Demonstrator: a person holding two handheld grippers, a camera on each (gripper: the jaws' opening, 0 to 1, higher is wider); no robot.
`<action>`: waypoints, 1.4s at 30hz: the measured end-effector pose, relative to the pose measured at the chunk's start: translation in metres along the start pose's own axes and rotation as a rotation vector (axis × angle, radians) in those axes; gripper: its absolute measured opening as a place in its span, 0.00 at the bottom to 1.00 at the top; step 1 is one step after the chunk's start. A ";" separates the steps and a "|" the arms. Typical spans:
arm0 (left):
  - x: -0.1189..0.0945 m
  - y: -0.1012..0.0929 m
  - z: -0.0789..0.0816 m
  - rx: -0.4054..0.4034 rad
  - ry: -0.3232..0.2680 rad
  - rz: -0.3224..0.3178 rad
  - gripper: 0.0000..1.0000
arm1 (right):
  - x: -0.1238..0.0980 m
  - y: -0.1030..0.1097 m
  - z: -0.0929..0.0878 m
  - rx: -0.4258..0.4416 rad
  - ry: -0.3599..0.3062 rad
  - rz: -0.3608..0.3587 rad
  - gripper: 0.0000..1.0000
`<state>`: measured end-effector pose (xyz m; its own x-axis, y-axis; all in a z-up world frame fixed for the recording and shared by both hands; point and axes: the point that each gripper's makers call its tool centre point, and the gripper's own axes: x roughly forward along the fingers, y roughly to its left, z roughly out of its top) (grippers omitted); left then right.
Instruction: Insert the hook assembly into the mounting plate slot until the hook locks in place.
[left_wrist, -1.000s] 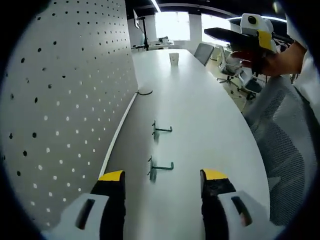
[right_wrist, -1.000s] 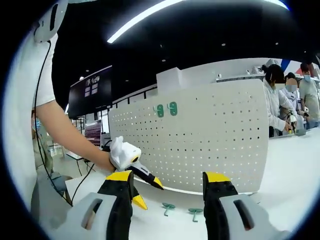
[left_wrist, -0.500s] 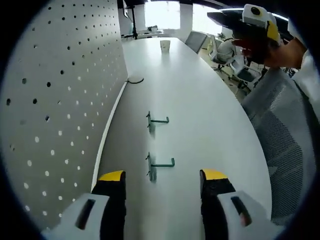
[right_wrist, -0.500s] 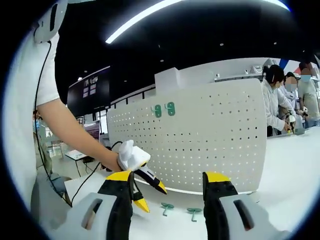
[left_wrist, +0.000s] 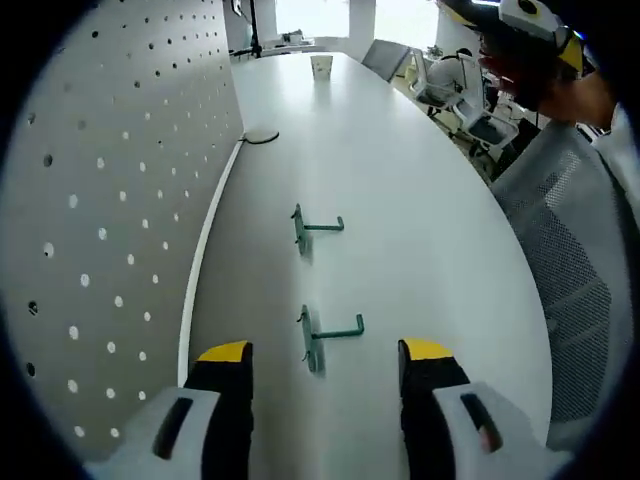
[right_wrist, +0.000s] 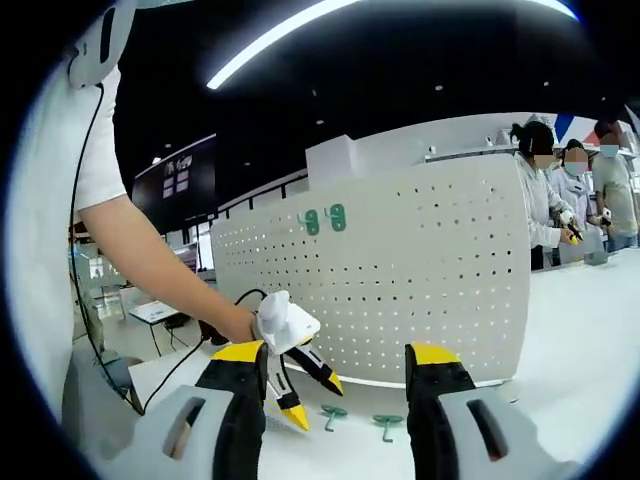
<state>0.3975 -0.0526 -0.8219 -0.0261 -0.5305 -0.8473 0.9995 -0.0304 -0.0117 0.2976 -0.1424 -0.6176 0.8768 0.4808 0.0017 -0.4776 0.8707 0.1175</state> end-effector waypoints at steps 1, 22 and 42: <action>0.001 0.001 -0.002 0.001 0.006 -0.001 0.61 | 0.000 0.000 0.000 -0.001 0.000 0.000 0.54; 0.004 0.008 -0.008 -0.010 0.025 0.025 0.32 | 0.000 -0.001 -0.001 0.006 0.003 -0.005 0.53; 0.007 0.002 -0.006 -0.007 0.047 0.063 0.15 | -0.001 -0.002 -0.001 0.011 0.002 -0.007 0.50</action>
<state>0.3993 -0.0515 -0.8307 0.0376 -0.4908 -0.8704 0.9992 0.0076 0.0389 0.2971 -0.1446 -0.6183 0.8799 0.4751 -0.0014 -0.4710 0.8727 0.1286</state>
